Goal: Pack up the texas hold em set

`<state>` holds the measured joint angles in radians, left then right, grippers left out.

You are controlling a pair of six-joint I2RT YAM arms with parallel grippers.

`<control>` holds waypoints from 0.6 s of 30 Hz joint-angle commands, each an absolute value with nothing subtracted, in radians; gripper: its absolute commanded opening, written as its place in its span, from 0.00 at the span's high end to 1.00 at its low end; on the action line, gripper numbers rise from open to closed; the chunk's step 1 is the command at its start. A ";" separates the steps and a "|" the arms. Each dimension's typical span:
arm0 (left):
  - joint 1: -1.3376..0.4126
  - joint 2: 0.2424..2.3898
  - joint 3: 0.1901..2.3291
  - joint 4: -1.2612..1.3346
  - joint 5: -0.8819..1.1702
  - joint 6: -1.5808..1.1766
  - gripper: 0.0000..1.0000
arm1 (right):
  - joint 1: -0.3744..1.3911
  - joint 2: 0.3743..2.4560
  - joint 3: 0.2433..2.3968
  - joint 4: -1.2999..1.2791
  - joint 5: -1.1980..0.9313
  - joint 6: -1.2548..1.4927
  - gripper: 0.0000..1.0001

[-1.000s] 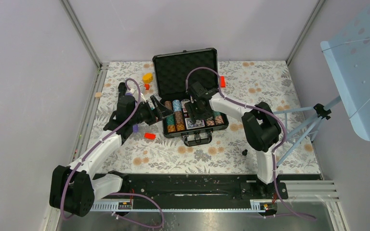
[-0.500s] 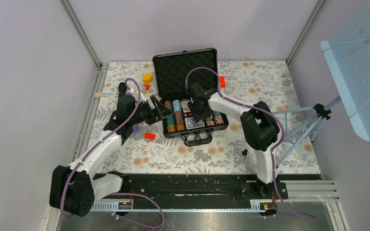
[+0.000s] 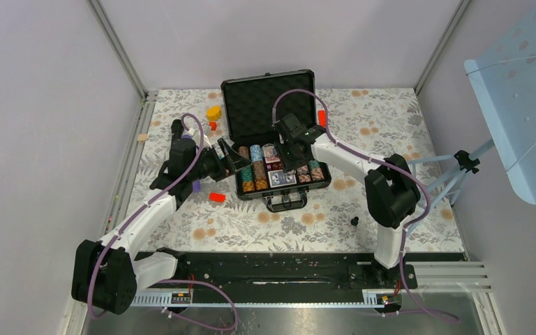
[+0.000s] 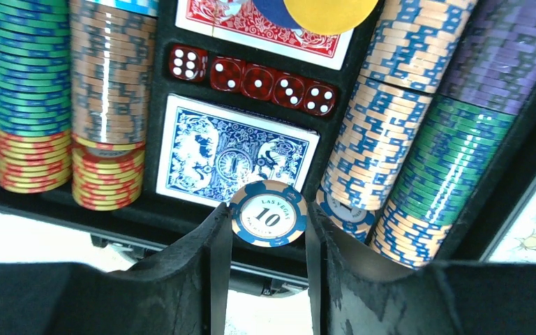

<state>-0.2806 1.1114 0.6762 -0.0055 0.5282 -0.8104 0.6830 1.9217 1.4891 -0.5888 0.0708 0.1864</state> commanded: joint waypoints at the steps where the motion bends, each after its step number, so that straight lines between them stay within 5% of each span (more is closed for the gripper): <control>1: -0.284 1.087 0.669 0.046 0.550 -0.815 0.23 | 0.691 1.840 1.519 -0.583 0.129 0.179 0.87; 18: -0.285 1.097 0.673 0.050 0.554 -0.816 0.23 | 0.593 1.863 1.460 -0.652 0.311 0.159 0.88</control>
<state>-0.2813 1.1114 0.6762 -0.0051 0.5285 -0.8131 0.6102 1.8755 1.4662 -0.6281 0.2321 0.1699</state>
